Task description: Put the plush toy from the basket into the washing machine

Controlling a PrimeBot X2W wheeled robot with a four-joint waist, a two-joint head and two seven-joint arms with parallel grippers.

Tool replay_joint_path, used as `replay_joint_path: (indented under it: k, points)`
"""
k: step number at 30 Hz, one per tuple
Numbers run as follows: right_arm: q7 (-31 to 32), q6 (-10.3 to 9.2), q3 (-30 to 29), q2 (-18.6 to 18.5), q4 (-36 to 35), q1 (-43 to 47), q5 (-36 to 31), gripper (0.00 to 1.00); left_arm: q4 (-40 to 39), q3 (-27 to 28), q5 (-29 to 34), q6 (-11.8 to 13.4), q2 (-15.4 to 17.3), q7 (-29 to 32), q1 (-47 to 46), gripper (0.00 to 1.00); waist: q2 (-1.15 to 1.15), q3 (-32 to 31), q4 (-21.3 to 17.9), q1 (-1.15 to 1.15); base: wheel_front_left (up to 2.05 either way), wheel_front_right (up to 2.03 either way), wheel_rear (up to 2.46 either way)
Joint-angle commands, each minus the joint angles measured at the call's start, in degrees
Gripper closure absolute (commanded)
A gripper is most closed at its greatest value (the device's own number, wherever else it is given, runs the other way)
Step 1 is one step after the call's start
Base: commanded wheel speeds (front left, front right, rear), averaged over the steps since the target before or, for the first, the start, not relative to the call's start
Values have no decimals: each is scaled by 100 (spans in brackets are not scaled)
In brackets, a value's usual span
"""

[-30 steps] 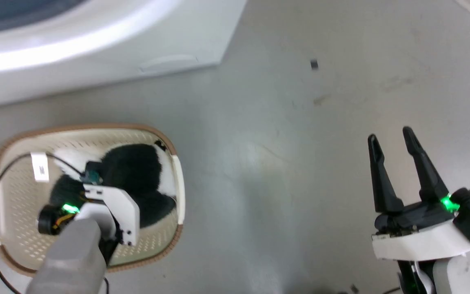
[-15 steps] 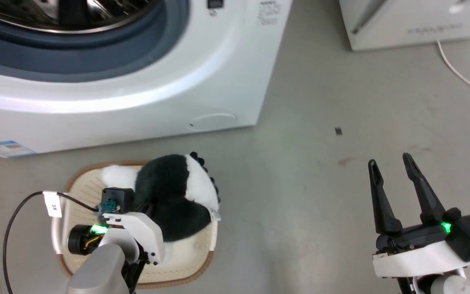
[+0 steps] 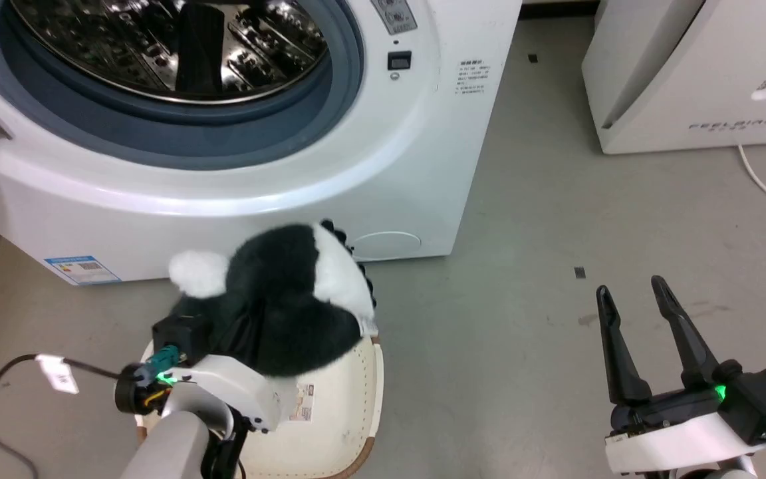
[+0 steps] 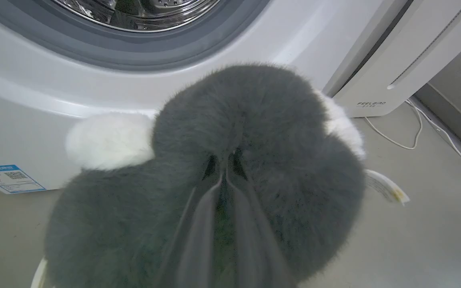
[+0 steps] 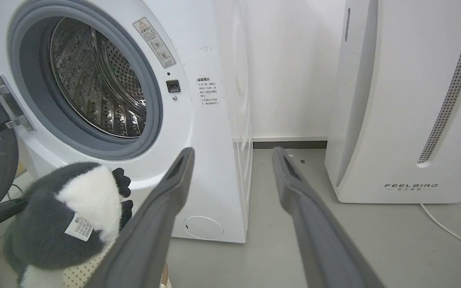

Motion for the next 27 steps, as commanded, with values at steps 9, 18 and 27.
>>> replay_joint_path:
  k: [9, 18, 27]
  points:
    - [-26, -5, 28, -1, -59, 98, -37, 0, -1795, 943, 572, 39, -106, -32, 393, 100, 0, 0, -67, 1, 0, 0, 0]
    - [-26, -5, 50, -1, -279, -71, 7, 0, -3052, 1770, 868, -55, -98, -32, -93, 100, 0, 630, -386, 1, 0, 0, 0]
    - [-26, -5, 71, -1, -716, -418, 207, 0, -2752, 2024, 848, -149, 719, 204, -1861, 100, 0, 1826, -825, 1, 0, 0, 0]
